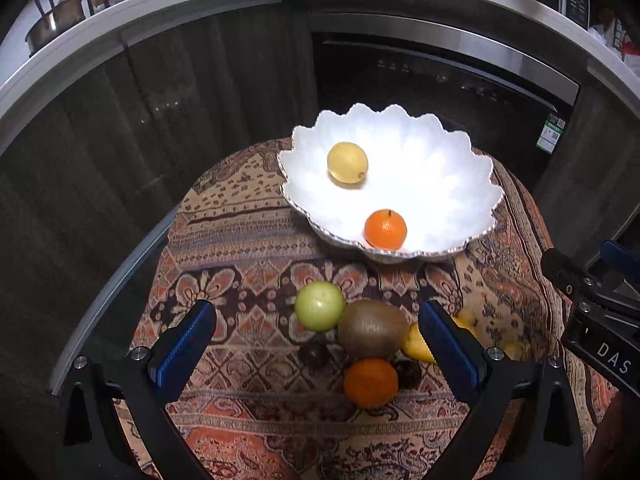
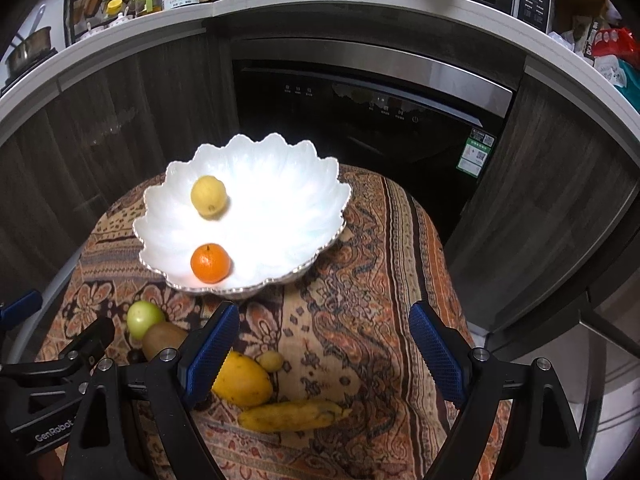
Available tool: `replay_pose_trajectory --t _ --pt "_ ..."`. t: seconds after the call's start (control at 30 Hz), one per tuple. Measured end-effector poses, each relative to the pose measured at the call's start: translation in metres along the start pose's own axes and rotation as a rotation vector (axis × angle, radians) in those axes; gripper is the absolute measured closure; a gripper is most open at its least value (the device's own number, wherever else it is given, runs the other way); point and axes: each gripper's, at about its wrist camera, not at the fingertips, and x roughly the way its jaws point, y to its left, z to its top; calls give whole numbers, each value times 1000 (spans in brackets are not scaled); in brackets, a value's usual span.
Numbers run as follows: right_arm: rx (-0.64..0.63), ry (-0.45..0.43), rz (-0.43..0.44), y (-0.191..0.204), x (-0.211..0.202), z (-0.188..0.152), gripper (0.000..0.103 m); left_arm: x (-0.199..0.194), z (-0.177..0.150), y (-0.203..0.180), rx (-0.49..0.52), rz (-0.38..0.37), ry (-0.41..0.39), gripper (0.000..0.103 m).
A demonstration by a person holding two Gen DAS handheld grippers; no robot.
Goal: Organize fruits
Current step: 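Withdraw both tools from the bowl back toward the remaining fruits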
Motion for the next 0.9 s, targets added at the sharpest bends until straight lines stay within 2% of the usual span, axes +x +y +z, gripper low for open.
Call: replay_pose_trajectory --t 0.4,0.9 --pt "9 53 -4 -3 8 -36 16 10 -30 -6 12 -16 29 1" --pt "1 107 -17 -4 24 -64 16 39 -59 -16 26 -52 104 14"
